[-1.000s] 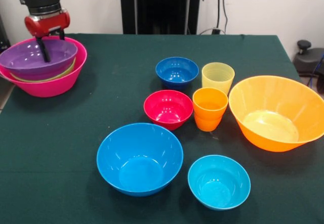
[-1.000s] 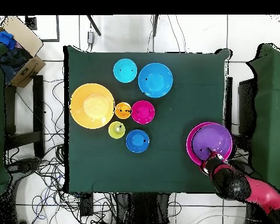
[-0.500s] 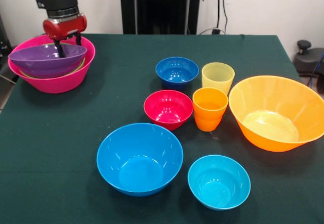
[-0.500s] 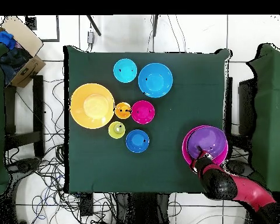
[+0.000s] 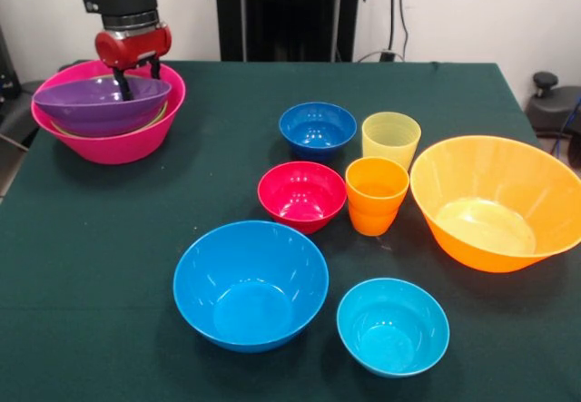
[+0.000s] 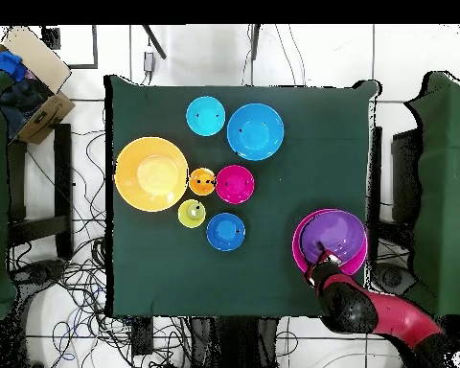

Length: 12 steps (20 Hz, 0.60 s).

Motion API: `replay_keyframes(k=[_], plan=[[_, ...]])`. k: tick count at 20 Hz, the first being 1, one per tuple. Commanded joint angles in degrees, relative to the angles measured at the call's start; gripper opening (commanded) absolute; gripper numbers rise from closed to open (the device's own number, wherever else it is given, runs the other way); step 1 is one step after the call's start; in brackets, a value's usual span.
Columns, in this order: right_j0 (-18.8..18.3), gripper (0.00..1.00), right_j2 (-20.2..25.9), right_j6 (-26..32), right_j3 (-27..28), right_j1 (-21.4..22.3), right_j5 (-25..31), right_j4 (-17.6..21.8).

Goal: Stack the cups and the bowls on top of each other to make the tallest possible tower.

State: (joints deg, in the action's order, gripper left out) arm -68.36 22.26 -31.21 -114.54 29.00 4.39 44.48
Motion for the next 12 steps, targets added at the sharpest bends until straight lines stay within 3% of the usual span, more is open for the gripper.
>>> replay_keyframes(k=[1, 12], plan=[[4.55, 1.00, -2.77, -12.35, -4.00, -2.66, -0.39, 1.53], [5.79, 1.00, -4.28, -12.61, -4.28, -2.90, -2.71, 0.97]])
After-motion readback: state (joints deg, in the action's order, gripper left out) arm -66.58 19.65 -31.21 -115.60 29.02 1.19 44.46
